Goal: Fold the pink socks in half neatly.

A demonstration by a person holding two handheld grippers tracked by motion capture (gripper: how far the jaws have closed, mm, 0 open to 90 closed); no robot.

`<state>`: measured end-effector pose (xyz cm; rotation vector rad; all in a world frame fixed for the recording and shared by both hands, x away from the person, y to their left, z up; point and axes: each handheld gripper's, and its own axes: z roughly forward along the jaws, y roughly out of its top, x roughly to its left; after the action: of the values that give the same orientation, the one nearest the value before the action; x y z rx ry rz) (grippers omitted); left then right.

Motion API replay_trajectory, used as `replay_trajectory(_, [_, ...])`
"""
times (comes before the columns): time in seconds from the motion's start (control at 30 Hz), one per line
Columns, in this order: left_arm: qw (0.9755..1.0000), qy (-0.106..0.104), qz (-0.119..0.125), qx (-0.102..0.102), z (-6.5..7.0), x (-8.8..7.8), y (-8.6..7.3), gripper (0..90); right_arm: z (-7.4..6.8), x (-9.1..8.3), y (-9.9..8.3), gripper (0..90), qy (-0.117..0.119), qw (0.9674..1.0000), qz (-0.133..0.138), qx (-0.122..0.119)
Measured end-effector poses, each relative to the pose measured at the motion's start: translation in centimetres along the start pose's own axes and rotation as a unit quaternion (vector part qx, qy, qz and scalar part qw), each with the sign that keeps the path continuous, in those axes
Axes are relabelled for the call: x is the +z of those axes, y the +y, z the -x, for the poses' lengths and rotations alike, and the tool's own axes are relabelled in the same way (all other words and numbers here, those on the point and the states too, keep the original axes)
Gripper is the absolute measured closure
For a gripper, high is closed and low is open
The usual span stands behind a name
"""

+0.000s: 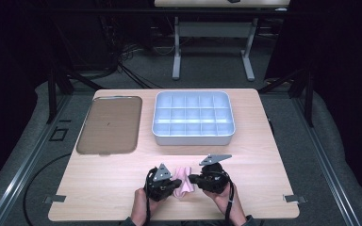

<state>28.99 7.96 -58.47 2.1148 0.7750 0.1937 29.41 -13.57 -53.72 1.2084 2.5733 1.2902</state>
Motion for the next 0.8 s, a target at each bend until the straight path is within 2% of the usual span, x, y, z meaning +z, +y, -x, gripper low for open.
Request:
replay_trajectory(0.2, [1.0, -0.002, 0.002, 0.002, 0.0, 0.0, -0.1, 89.6, -0.6, 1.1, 0.9, 89.2, 0.005, 0.9999, -0.003, -0.012])
replay_trajectory(0.23, [1.0, -0.007, 0.006, -0.002, -0.1, -0.1, -0.1, 89.2, -0.6, 1.4, 1.0, 89.2, 0.005, 0.9999, -0.003, -0.014])
replay_trajectory(0.37, [0.9994, -0.012, 0.031, -0.007, -0.2, -1.6, 0.1, 83.3, -0.2, 1.2, 0.8, 89.2, 0.008, 1.0, 0.002, -0.005])
replay_trajectory(0.47, [0.9993, -0.005, 0.035, -0.007, -0.5, -2.5, 0.3, 78.9, 0.3, 0.9, 0.5, 89.2, 0.018, 0.9998, 0.01, 0.002])
replay_trajectory(0.53, [0.9994, 0.002, 0.033, -0.012, -0.8, -3.2, 0.3, 77.4, 0.5, 0.6, 0.3, 89.2, 0.023, 0.9996, 0.013, 0.005])
replay_trajectory(0.57, [0.9994, 0.006, 0.032, -0.015, -1.0, -3.3, 0.2, 76.8, 0.6, 0.3, 0.2, 89.2, 0.017, 0.9998, 0.01, 0.007])
replay_trajectory(0.6, [0.9996, 0.013, 0.019, -0.019, -1.4, -3.1, -0.1, 76.6, 0.7, 0.2, 0.1, 89.2, 0.017, 0.9998, 0.01, 0.006])
replay_trajectory(0.7, [0.9996, 0.012, 0.009, -0.023, -1.5, -2.5, -0.4, 76.5, 0.7, 0.1, 0.0, 89.2, 0.005, 1.0, 0.003, 0.007])
replay_trajectory(0.8, [0.9997, 0.014, -0.001, -0.019, -1.4, -1.8, -0.5, 77.1, 0.8, -0.1, -0.1, 89.1, 0.009, 0.9999, 0.006, 0.007])
